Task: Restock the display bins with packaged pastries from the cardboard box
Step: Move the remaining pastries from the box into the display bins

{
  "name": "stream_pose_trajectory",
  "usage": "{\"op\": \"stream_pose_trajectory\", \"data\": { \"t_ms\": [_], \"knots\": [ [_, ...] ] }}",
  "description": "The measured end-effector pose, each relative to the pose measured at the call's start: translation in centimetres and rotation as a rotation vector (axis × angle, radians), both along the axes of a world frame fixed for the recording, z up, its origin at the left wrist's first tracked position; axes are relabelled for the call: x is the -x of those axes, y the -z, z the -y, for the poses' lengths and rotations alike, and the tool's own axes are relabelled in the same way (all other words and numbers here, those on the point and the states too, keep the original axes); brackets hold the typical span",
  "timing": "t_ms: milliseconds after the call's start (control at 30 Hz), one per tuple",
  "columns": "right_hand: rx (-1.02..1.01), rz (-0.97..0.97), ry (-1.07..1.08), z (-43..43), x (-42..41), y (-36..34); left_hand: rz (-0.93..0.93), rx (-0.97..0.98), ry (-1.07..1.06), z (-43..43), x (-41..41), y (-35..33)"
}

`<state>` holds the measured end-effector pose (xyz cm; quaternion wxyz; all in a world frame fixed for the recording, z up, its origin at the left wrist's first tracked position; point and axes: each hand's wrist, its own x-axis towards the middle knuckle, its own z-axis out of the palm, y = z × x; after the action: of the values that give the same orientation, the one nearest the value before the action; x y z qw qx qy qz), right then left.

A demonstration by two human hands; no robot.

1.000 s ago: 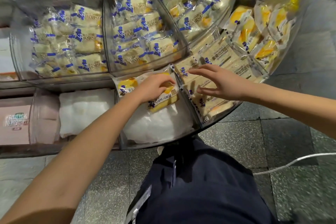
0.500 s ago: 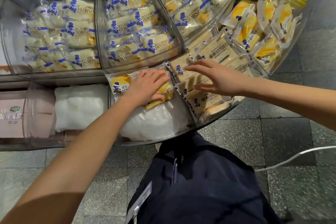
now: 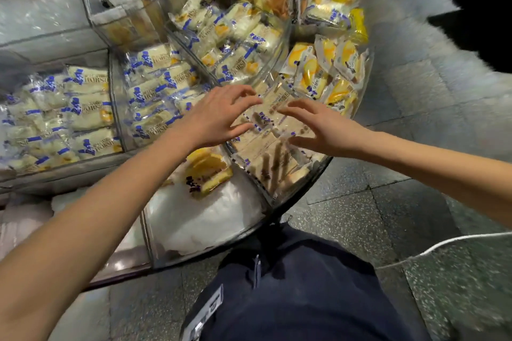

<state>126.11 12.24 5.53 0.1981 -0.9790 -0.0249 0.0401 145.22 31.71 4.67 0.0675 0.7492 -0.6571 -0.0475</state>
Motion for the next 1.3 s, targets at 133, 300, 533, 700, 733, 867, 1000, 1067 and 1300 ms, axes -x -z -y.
{"op": "stream_pose_trajectory", "data": {
  "t_ms": [133, 300, 533, 700, 733, 867, 1000, 1067, 1300],
  "knots": [
    [0.129, 0.017, 0.19, 0.9, 5.5, -2.1, 0.06, 0.006, 0.225, 4.2, 1.9, -2.1],
    [0.249, 0.03, 0.461, -1.3, 15.2, -3.3, 0.122, 0.076, 0.454, 6.9, 6.7, -4.4],
    [0.255, -0.029, 0.924, -11.4, 27.0, -3.6, 0.118, 0.132, 0.802, 7.8, 16.1, -6.8],
    [0.178, -0.037, 1.245, -17.7, 33.2, -4.2, 0.111, 0.203, 1.077, 7.6, 23.3, -6.3],
    [0.145, -0.02, 1.324, -18.6, 34.5, -4.3, 0.107, 0.206, 1.115, 7.7, 24.7, -6.3],
    [0.044, 0.083, 1.591, -22.1, 38.7, -5.2, 0.071, 0.244, 1.249, 8.2, 29.7, -7.0],
    [0.101, 0.055, 1.672, -24.2, 40.4, -5.6, 0.053, 0.252, 1.4, 8.6, 34.9, -7.8],
    [0.153, 0.047, 1.658, -24.5, 41.2, -5.9, 0.063, 0.25, 1.454, 9.1, 37.5, -8.2],
    [0.22, -0.035, 1.724, -27.6, 47.7, -6.3, 0.057, 0.234, 1.623, 9.9, 47.8, -8.7]
  ]
}}
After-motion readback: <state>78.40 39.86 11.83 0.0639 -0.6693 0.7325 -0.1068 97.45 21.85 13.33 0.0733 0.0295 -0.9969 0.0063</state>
